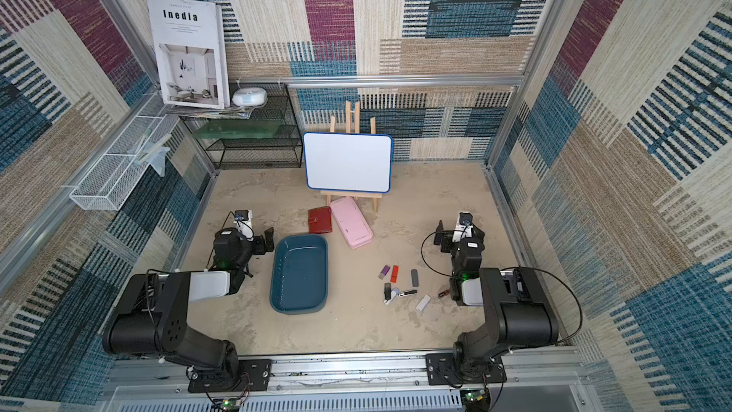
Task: Put the usb flash drive into the storage box
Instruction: Pick up the USB flash from the center of the board.
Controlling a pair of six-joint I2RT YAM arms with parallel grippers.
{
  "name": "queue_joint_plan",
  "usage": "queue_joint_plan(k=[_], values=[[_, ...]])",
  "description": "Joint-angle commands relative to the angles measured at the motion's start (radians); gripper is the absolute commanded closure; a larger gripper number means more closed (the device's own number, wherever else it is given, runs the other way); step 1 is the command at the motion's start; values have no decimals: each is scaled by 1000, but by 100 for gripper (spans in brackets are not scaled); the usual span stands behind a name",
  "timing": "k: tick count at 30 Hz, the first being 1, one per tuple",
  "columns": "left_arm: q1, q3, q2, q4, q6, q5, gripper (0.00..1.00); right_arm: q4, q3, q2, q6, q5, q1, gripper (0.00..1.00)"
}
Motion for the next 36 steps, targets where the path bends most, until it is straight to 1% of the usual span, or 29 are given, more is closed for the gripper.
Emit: queue_joint_plan(k=[1,33,35,36], values=[[2,3,0,7,2,4,1,22,-3,-4,0,-6,1,1],[2,3,0,8,0,6,1,21,-2,-4,1,-6,1,1],[1,-1,-3,12,1,1,1,22,-2,-3,1,-6,1,1],[2,8,-9,12,-11,-26,1,21,-2,-3,1,-7,0,1]])
